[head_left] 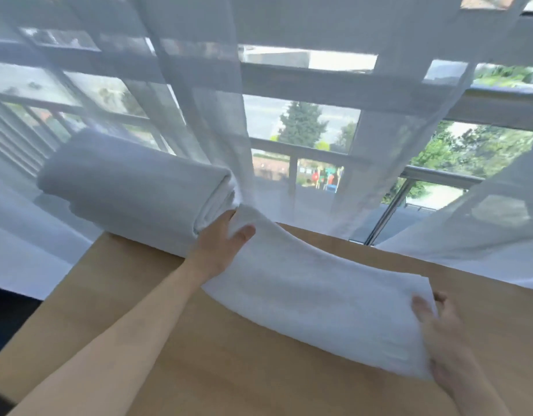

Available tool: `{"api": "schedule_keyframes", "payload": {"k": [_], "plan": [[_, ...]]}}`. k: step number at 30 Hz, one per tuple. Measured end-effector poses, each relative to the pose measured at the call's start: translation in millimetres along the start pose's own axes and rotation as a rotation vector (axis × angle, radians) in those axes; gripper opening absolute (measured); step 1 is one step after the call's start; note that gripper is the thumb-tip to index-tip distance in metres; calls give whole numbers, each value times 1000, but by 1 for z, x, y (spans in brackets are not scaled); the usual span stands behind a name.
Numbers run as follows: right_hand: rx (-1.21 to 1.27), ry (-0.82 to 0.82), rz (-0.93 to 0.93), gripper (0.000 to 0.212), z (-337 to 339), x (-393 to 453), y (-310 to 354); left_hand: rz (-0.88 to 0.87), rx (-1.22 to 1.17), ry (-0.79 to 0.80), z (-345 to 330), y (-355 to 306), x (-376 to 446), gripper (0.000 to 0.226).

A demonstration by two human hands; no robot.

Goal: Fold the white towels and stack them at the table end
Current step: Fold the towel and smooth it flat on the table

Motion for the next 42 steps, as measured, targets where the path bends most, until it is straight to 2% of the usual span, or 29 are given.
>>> {"api": "schedule_keyframes", "payload": {"k": [5, 8, 12, 15, 18, 23, 29, 34, 38, 42], "plan": [[92, 81, 165, 14, -83, -49, 85, -74, -37, -190, 141, -3, 8, 7], [138, 102, 256, 13, -150, -82, 136, -42, -76, -285, 225, 26, 25, 15], [160, 69, 347, 15, -231, -120, 193, -36, -190, -306, 315, 64, 65, 27], [159, 58, 395, 19, -291, -140, 228, -58, -222, -335, 371, 89, 98, 15], [133, 43, 408, 16, -341, -150, 252, -36, -192, -371, 409, 120, 128, 18], [-55, -38, 397, 18, -387, -144, 274, 33, -106, -298, 415, 159, 170, 33], [-297, -117, 303, 24, -392, -123, 250, 82, -146, -187, 379, 175, 188, 18], [-279, -138, 228, 28, -389, -117, 235, 37, -125, -155, 386, 161, 202, 17], [-258, -231, 256, 22, -371, -108, 237, -13, -104, -164, 386, 147, 211, 15], [-287, -203, 224, 28, -379, -109, 219, 1, 178, -77, 358, 162, 207, 27]]}}
Point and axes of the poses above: each hand's wrist, its own x-axis towards the middle knuckle, its own z-axis out of the back of the hand, y = z × x, the point moved 9 cm from there along x, towards the middle knuckle, and after that the axes turned 2 degrees about -z, right-handed, at the moved point
